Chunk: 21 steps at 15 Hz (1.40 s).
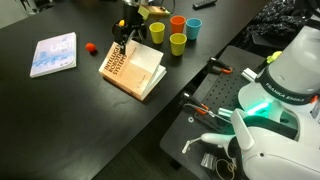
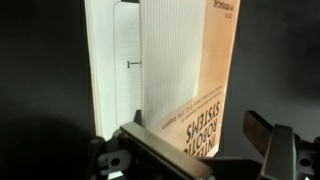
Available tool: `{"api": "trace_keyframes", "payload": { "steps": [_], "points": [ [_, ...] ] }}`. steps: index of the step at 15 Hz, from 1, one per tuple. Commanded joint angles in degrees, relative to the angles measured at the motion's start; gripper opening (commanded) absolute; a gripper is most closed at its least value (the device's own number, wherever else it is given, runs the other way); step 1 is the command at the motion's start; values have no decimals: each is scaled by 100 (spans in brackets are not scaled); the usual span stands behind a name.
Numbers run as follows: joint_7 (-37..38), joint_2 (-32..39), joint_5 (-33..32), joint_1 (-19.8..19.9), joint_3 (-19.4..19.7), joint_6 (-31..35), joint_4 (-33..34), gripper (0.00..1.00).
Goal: Open the brown book
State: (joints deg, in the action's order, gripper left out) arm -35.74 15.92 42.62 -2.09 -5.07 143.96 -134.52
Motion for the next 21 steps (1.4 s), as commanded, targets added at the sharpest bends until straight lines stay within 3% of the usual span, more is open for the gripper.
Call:
{"api": "trace_keyframes", "payload": {
  "steps": [1,16,21],
  "points": [
    [308,-226,-86,59,-261,-293,228,100],
    [569,-349,-580,-469,-933,-387,698,100],
    [345,-245,-233,-603,-1266,-267,736,100]
  ]
}}
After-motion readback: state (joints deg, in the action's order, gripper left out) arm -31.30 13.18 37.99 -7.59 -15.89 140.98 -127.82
